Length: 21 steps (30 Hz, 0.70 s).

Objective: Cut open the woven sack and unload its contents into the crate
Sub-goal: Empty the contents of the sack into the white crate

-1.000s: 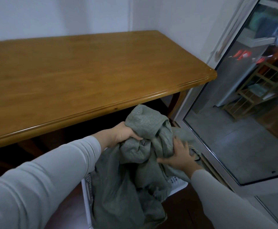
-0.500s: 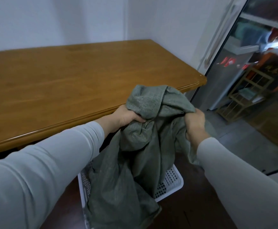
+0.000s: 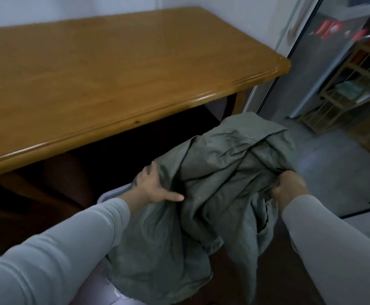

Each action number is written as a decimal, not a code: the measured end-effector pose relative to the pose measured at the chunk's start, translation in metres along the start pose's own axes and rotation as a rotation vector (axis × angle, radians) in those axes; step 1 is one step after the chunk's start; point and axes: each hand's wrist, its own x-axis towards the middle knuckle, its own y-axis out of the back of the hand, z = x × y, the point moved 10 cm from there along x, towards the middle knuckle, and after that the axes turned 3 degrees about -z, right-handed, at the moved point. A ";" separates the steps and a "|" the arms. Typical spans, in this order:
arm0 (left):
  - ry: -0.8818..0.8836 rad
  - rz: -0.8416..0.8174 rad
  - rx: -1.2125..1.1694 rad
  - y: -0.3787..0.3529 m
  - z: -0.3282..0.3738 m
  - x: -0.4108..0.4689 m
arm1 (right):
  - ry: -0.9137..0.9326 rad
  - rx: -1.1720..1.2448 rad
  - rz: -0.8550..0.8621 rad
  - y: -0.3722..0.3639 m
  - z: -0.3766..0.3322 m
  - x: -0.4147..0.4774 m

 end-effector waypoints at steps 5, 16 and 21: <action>0.041 -0.157 0.058 -0.070 -0.026 0.040 | 0.037 -0.283 0.137 0.032 0.019 0.017; 0.053 -0.122 0.161 -0.127 -0.032 0.133 | 0.200 -1.250 -0.089 0.012 0.064 0.072; -0.069 0.114 0.261 -0.101 -0.014 0.178 | -0.036 -1.069 -0.497 -0.032 0.133 0.084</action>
